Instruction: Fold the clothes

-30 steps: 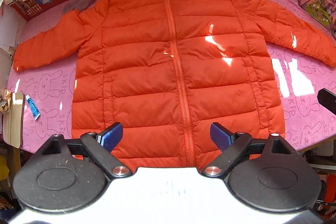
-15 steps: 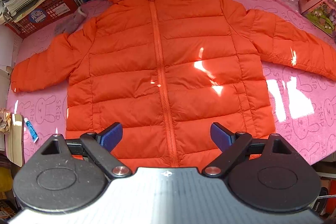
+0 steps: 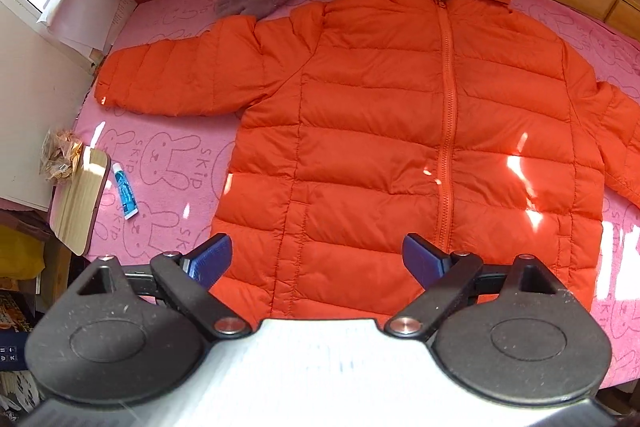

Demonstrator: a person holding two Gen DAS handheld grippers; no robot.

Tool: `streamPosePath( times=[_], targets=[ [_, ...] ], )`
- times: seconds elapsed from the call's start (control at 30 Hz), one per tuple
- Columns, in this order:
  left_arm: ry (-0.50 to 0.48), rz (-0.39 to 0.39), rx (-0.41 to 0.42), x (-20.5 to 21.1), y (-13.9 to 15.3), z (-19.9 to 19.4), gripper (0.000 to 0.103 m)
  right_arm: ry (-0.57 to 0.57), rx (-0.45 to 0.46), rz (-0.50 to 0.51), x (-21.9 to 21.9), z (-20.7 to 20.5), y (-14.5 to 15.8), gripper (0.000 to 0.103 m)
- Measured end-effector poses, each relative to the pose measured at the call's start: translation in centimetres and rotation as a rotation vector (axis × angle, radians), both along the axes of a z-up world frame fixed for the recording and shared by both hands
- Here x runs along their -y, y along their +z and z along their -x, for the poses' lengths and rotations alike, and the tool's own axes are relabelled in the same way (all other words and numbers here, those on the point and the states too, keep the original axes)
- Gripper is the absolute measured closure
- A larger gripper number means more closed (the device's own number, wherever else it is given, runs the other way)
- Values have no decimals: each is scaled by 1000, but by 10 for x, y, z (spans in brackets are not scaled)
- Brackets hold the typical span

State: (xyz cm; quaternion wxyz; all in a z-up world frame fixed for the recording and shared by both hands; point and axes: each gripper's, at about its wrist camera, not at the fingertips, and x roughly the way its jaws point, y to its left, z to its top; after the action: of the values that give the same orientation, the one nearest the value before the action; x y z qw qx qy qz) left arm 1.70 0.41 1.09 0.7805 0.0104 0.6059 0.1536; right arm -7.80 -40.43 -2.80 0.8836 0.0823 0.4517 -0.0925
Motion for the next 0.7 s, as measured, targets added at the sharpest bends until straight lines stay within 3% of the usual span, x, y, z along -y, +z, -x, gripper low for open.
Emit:
streamPosePath(
  times=[0.27,0.5,0.7],
  targets=[
    [39,6,32,-37,14,19,6,295,3,5,-64,-13,31,6],
    [38,64,41,-49,19,34,6,402,11,35,-103,-17,55,4],
    [14,81,20,-48,15,42,6,436,-67,107,-132,-15,64,4]
  ],
)
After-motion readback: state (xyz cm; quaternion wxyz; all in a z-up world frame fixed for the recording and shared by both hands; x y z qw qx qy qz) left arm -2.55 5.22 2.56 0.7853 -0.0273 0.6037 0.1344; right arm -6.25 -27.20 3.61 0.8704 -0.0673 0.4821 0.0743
